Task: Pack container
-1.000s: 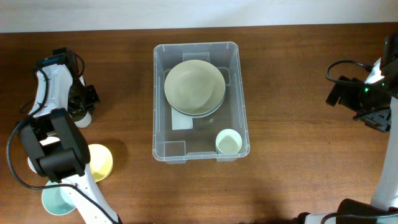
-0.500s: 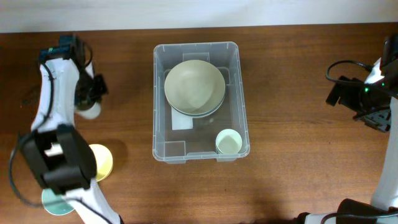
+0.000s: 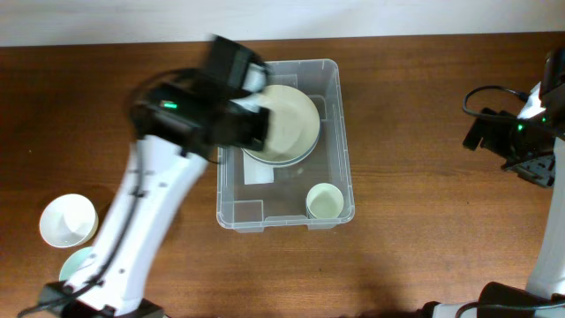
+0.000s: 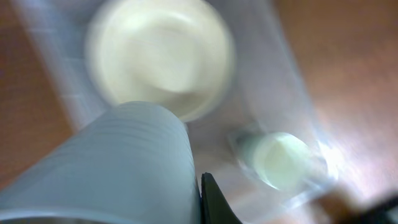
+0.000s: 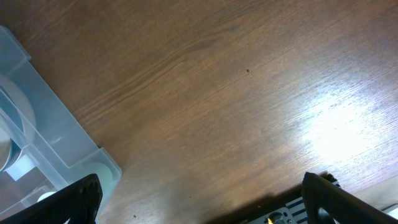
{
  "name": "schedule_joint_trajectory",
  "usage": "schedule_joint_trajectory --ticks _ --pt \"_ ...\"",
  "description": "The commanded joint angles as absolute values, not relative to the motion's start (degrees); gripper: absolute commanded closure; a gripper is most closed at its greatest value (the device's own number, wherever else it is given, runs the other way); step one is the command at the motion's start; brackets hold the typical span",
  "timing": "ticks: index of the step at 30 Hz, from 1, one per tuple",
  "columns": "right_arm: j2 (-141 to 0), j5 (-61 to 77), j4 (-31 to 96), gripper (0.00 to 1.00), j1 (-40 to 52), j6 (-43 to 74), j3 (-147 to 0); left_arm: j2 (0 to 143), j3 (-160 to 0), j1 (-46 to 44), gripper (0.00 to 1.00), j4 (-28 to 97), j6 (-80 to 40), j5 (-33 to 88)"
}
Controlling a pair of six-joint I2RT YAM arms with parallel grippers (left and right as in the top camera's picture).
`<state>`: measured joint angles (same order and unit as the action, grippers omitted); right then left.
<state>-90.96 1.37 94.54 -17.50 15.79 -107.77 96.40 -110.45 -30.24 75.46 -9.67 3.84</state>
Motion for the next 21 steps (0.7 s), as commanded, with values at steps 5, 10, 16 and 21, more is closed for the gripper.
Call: schedule_joint_trajectory --ticks 5,10,16,21 --pt "-91.11 0.43 94.78 0.02 -17.32 15.27 -107.79 101.03 -110.04 -43.03 0.99 75.35 -9.39 6.26" --pt "-91.11 0.45 94.78 0.02 -17.32 15.29 -107.79 105.69 -109.93 -47.97 0.99 76.62 -9.39 7.62" --pt "-91.11 0.45 94.76 0.02 -17.32 15.29 -107.79 110.28 -109.93 -51.81 0.99 77.17 -9.39 8.19" --pt "-91.11 0.45 94.78 0.02 -17.32 15.27 -107.79 112.07 -109.93 -52.10 0.64 78.15 -9.37 8.19"
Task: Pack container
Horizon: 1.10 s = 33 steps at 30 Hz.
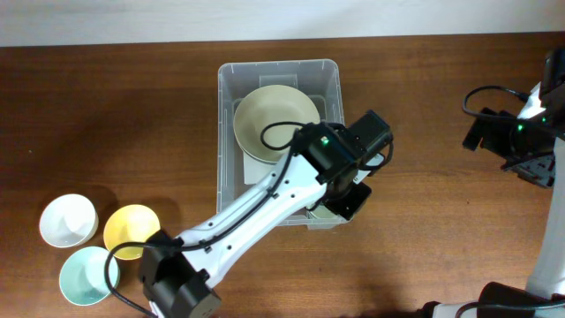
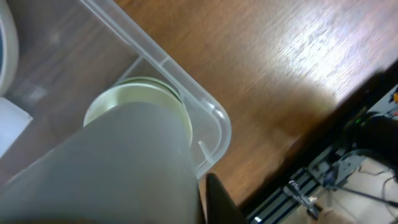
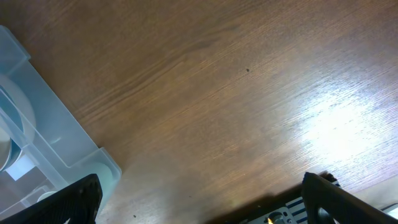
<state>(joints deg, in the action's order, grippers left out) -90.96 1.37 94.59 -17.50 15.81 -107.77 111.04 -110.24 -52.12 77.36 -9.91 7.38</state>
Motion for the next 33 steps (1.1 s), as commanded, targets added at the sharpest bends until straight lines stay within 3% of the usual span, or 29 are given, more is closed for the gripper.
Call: schedule_joint_trajectory --ticks 1,2,11,17,25,33 --pt "-91.11 0.45 94.78 0.01 -17.32 15.29 -107.79 112.14 -109.93 -52.10 0.36 78.37 -9.37 8.10" --pt "-91.11 0.45 94.78 0.02 -17.32 15.27 -107.79 112.20 -109.93 -52.07 0.32 78.54 -9.34 7.68" --pt "-91.11 0.45 95.07 0.02 -17.32 15.27 -107.79 108.77 -111.48 -46.65 0.31 82.30 -13.34 -9.02" --pt "-91.11 0.43 95.09 0.02 -17.32 15.27 -107.79 97.97 -111.53 -29.58 0.25 84.62 -17.56 -14.94" --pt "-91.11 0.43 94.94 0.01 -17.32 15.27 -107.79 92.86 -104.92 -1.08 0.16 85.71 -19.88 -6.24" --pt "-91.11 0.45 94.96 0.01 -17.32 15.29 -107.79 92.88 -80.42 11.20 0.13 73.60 -19.68 -2.04"
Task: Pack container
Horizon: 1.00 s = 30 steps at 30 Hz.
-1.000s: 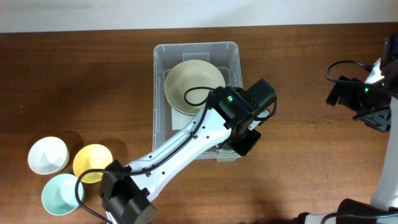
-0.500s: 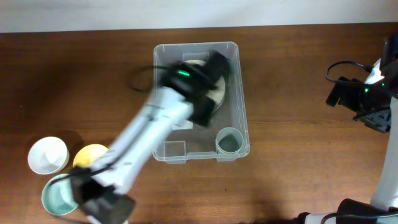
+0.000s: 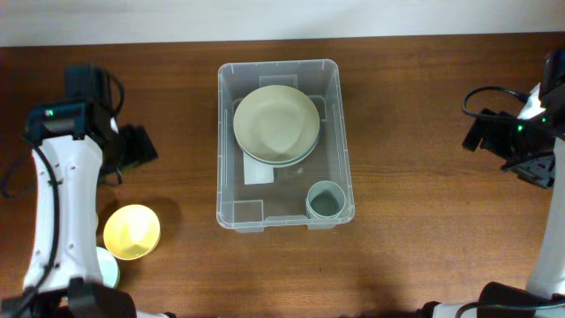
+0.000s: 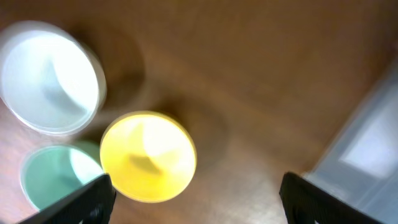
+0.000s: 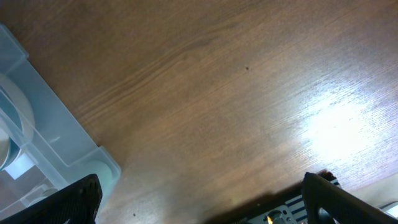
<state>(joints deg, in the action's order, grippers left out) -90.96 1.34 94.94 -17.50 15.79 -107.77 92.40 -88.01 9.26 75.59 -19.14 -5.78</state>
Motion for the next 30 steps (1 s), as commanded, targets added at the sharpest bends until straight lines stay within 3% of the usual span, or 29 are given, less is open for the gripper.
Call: schedule_joint_trajectory --ticks 1,3,5,16,20,27,30 --pt "-91.11 0.45 94.96 0.01 -17.32 15.29 -107.79 92.88 -77.36 11.60 0.13 72.23 -19.68 -2.07" --pt "-91.11 0.43 94.96 0.01 -17.32 15.29 -107.79 92.88 -71.68 11.90 0.13 69.19 -19.68 -2.07" --pt "-91.11 0.45 94.94 0.01 -17.32 15.29 -107.77 92.88 -66.63 11.90 0.07 65.63 -19.66 -2.07" --pt "-91.11 0.45 94.96 0.01 -17.32 15.29 -107.79 93.01 -55.11 11.79 0.07 52.18 -17.76 -2.15" --pt "-91.11 0.45 94.96 0.01 -17.32 15.29 -107.79 94.13 -54.74 11.79 0.15 48.56 -17.76 -2.09" --pt "-91.11 0.45 95.00 0.01 -17.32 15.27 -107.79 98.83 -54.74 11.79 0.21 46.83 -17.76 -1.23" --pt "-91.11 0.43 95.02 0.01 -17.32 15.29 -107.77 99.81 -54.74 11.77 0.30 46.48 -17.76 -0.58"
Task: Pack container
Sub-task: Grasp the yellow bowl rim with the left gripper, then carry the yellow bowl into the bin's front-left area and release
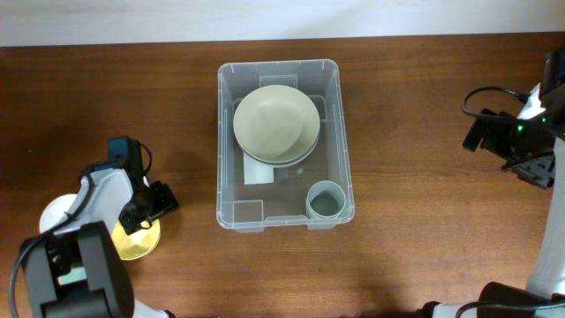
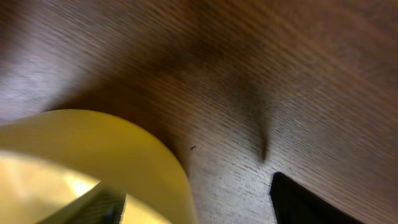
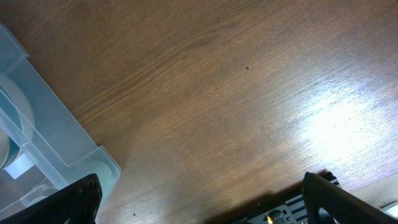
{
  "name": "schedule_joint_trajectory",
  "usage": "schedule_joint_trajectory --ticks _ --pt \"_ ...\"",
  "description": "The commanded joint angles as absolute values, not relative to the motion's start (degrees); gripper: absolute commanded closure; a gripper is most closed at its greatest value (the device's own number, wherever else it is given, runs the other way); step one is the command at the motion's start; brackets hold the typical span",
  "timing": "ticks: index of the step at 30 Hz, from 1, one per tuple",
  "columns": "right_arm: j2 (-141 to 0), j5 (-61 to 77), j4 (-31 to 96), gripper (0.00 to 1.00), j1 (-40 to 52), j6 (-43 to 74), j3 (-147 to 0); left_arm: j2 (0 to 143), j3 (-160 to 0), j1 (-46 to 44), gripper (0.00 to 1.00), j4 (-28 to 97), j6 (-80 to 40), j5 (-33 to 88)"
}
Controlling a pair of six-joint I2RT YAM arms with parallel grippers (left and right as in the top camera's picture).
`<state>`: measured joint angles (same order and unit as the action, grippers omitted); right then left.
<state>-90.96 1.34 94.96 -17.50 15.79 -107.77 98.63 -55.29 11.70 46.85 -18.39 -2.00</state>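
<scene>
The clear plastic container (image 1: 229, 168) stands mid-table. It holds a stack of pale plates (image 1: 276, 124) and a grey-blue cup (image 1: 326, 200) in its near right corner. At the lower left, my left gripper (image 1: 150, 210) is down at a yellow bowl (image 1: 139, 246). In the left wrist view the left gripper (image 2: 199, 208) is open. Its fingers straddle the yellow bowl's (image 2: 93, 155) rim, one inside and one outside. My right gripper (image 1: 523, 150) stays far right, and it shows open and empty in its wrist view (image 3: 205, 208).
A white bowl (image 1: 53, 214) sits left of the yellow one, partly under the left arm. The right wrist view catches the container's corner (image 3: 37, 143) over bare brown wood. Cables trail from the right arm at the table's right edge.
My left gripper was open and high above the white, yellow and teal bowls. Now it is low at the yellow bowl, its fingers either side of the rim. The right arm is unchanged.
My left gripper held a grey-blue cup over the plates in the container. Then it held the cup above a pale green cup in the near right corner. Later the grey-blue cup sat in that corner and the gripper was empty over the bowls. Now it straddles the yellow bowl's rim.
</scene>
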Motion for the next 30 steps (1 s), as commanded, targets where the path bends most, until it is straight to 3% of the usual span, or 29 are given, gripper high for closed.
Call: schedule_joint_trajectory --ticks 1,7,14,23,30 --pt "-91.11 0.45 95.02 0.01 -17.32 15.29 -107.79 99.81 -54.74 11.79 0.34 46.39 -17.76 -0.58" --pt "-91.11 0.43 95.15 0.01 -17.32 15.29 -107.79 99.79 -56.53 11.77 0.53 46.24 -17.74 -0.58" --pt "-91.11 0.43 95.13 0.01 -17.32 15.27 -107.79 99.77 -61.95 11.18 0.99 48.07 -17.74 -0.56" --pt "-91.11 0.40 95.11 0.01 -17.32 15.27 -107.79 97.45 -78.39 3.92 0.99 58.61 -16.99 -0.58" --pt "-91.11 0.38 95.07 0.01 -17.32 15.27 -107.79 92.14 -94.96 -10.09 0.99 65.93 -16.16 -0.89"
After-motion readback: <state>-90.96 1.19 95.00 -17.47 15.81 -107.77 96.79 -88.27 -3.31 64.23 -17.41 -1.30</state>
